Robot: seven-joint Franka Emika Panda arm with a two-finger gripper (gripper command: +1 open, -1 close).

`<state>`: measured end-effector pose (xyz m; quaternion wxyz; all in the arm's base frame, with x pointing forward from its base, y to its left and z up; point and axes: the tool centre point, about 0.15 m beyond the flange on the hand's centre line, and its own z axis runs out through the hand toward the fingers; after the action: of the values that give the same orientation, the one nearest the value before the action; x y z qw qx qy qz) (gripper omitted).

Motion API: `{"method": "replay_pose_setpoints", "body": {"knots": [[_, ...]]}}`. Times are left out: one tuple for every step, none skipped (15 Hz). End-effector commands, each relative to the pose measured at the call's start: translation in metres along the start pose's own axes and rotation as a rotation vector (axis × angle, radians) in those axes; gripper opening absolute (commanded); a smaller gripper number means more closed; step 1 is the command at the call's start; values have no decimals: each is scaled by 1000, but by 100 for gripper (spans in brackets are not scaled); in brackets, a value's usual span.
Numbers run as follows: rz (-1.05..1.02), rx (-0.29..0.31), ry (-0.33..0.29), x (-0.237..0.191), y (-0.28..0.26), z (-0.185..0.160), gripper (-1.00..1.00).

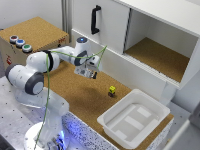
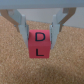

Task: Go towards the pink block and pick it up

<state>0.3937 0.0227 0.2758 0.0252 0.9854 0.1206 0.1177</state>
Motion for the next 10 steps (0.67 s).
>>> {"method": "replay_pose_setpoints", "body": {"knots": [[40, 47, -63, 16, 0, 61, -100], [46, 50, -65, 15, 1, 63, -100], [45, 48, -71, 15, 1, 65, -100], [43, 52, -75, 14, 0, 68, -100], [43, 50, -86, 14, -1, 70, -100], [51, 51, -84, 13, -2, 68, -100], [59, 48, -77, 13, -1, 62, 100], [67, 37, -71, 13, 1, 58, 100], [68, 21, -80, 11, 2, 58, 100], [71, 21, -74, 11, 3, 54, 100]]}}
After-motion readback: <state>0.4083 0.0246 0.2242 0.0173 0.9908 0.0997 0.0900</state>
